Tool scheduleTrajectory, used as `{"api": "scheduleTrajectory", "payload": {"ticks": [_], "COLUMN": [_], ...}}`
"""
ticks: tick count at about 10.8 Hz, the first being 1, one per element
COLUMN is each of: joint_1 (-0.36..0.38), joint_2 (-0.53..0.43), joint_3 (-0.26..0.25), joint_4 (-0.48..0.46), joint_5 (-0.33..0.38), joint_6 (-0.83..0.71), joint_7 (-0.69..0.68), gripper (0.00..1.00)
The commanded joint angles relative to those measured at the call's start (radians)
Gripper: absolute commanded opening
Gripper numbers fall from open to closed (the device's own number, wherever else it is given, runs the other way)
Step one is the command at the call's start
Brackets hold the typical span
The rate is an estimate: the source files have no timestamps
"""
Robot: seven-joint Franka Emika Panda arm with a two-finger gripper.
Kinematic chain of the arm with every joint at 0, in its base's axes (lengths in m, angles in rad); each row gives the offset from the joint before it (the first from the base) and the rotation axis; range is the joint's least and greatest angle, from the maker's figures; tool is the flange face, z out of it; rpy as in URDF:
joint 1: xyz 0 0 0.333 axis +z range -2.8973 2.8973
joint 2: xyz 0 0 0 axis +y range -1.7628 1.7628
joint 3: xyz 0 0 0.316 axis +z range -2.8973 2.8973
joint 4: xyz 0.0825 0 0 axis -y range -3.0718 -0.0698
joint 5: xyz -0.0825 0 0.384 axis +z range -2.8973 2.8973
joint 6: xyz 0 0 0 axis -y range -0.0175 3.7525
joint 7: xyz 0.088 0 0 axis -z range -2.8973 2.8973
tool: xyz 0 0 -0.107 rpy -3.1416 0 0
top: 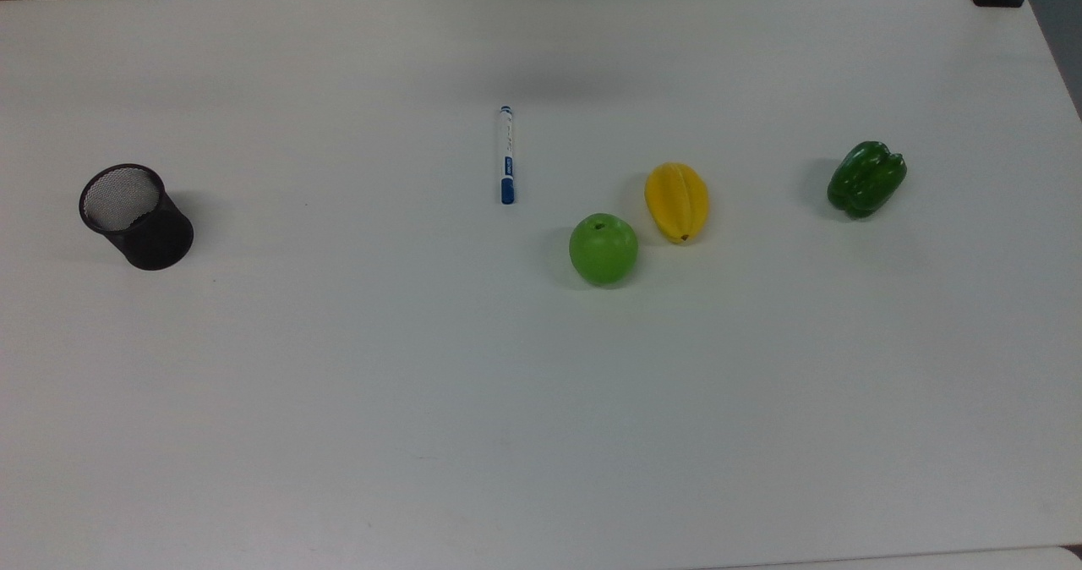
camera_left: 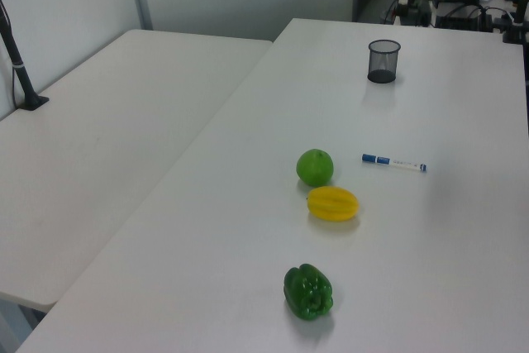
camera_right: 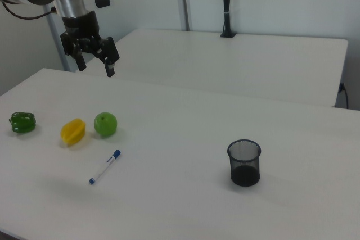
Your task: Place marker
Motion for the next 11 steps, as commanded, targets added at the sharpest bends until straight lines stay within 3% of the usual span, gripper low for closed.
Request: {"api": "scheduleTrajectory", "payload": {"ticks": [1,11], "joint_1": [0.004,0.012], "joint_2": [-0.008,0.005], "joint_3": [0.002,0.001], "joint_4": [-0.004,-0.038], "joint_5": [0.013,0.003], "joint_6": [0.004,0.059], "joint_7": [-0.008,-0.022], "gripper": [1.0,1.0]}}
